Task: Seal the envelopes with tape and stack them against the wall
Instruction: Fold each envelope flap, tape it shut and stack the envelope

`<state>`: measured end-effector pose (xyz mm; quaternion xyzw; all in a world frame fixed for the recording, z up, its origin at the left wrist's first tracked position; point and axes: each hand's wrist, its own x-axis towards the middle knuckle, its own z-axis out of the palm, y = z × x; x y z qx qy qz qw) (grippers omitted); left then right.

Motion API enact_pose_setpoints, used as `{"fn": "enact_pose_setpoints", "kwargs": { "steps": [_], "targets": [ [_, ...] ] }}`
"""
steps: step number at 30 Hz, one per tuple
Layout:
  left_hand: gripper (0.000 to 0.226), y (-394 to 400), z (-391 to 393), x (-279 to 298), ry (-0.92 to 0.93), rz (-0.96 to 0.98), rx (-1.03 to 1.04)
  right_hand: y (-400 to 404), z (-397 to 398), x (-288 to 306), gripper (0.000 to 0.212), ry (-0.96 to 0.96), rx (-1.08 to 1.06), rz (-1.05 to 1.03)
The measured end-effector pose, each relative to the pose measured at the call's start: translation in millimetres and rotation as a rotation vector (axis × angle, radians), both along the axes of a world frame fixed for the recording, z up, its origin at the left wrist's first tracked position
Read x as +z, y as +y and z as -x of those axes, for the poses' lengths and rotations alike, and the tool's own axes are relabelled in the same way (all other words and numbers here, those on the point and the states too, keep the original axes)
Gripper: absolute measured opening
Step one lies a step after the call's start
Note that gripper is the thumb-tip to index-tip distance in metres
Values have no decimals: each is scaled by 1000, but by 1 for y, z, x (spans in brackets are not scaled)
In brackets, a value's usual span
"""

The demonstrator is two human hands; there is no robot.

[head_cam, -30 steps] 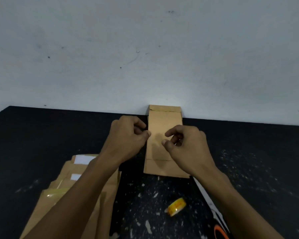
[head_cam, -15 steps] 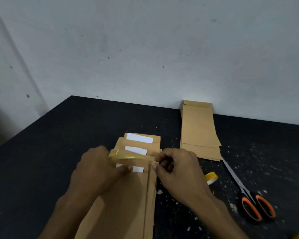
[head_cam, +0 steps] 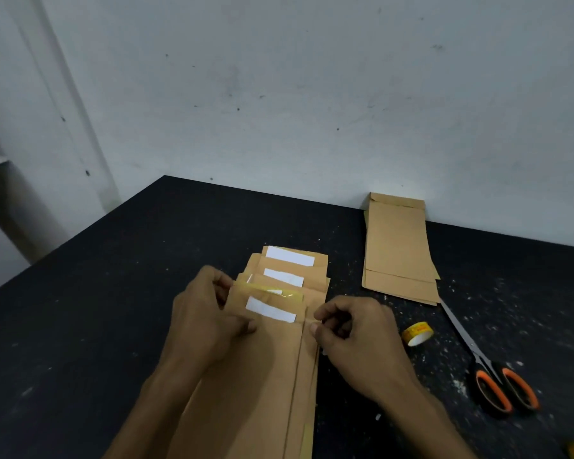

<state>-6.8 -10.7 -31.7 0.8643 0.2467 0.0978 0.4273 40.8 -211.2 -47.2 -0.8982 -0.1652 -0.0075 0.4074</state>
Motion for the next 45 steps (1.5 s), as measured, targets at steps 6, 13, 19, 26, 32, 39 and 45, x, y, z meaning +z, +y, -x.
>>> {"fn": "enact_pose_setpoints", "kwargs": {
  "steps": [6,13,19,26,32,39,45],
  "targets": [
    [57,7,6,9,-126,226,-53,-1,3,9,15,-41,-7,-120],
    [69,-5,12,47,-232,347,-303,-11,0,66,44,90,183,-265],
    [70,-22,8,77,-295,366,-375,-25,1,107,29,308,351,-295],
    [44,-39,7,98,-337,370,-441,-41,4,122,31,485,313,-489],
    [44,-44,6,100,-349,362,-444,-47,6,130,32,464,260,-518],
    [46,-51,5,101,-370,351,-477,-53,5,130,43,463,267,-451],
    [42,-56,1,98,-403,394,-460,-58,2,128,38,487,247,-479]
  ]
}}
